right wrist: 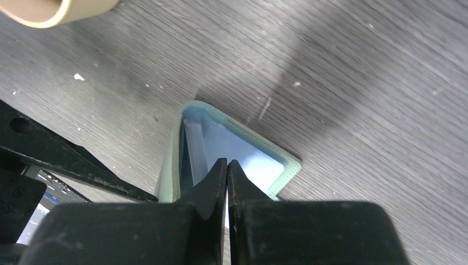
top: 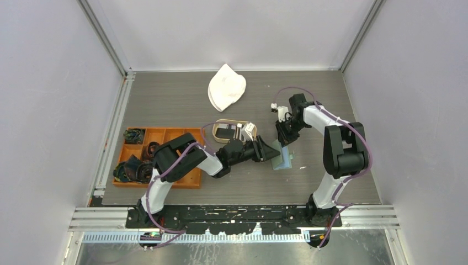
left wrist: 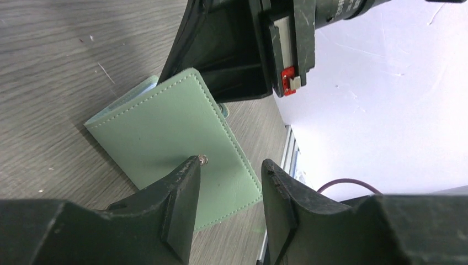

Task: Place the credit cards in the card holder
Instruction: Close the card holder at the center of the board.

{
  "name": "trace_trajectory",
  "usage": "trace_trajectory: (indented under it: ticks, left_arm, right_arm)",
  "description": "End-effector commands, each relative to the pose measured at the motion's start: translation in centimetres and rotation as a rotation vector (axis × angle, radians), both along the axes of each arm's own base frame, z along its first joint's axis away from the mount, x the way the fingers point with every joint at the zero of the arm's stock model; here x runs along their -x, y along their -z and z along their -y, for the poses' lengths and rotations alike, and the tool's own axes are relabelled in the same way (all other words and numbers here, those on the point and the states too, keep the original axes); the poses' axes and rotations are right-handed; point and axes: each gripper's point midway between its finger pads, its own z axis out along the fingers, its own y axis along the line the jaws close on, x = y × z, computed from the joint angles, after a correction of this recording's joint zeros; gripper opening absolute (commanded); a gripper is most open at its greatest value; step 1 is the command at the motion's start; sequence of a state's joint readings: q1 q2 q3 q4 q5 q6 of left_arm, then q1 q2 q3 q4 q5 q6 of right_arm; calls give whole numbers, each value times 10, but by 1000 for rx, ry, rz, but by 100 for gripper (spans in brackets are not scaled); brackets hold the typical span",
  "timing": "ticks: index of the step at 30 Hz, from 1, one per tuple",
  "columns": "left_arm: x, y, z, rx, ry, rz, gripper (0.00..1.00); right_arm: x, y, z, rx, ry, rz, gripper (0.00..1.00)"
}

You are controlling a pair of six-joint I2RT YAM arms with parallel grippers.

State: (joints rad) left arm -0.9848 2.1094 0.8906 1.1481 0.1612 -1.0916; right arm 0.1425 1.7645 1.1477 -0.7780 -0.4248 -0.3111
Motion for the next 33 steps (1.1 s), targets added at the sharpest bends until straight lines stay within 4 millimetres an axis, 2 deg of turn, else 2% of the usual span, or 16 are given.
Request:
trace_trajectory:
  ticks: [1,4,8,10,13,16,20,27,30,33]
  left_arm:
    - [5,-10,14,13,38,45,46]
    - [6,-8,16,-15,41,61,46]
    - [5,-6,15,-64,34,89,47]
    - [3,-3,14,-90,29,99,47]
    - [2,3,13,-120,26,103,45]
    - [1,9,13,-135,20,97,40]
    - [1,14,12,-151,20,89,35]
    - [-1,13,11,-183,19,106,35]
    - [0,6,7,-185,18,127,36]
    - [2,-10,-4,-191,4,177,39]
  right_arm:
    - [-9,-13,12,19,58,17,7]
    - [-16,-22,23,48,75,71,9]
    - [-25,-44,38,57,105,176,12]
    - [-24,-56,40,23,100,218,17]
    - [-15,-72,35,-76,76,247,26]
    - [-5,-75,21,-185,51,209,26]
    - [3,-62,9,-239,34,92,21]
    - [10,-21,17,-94,20,-58,18]
    - [7,-10,25,-7,23,-55,19]
    - [8,0,28,39,15,-73,20]
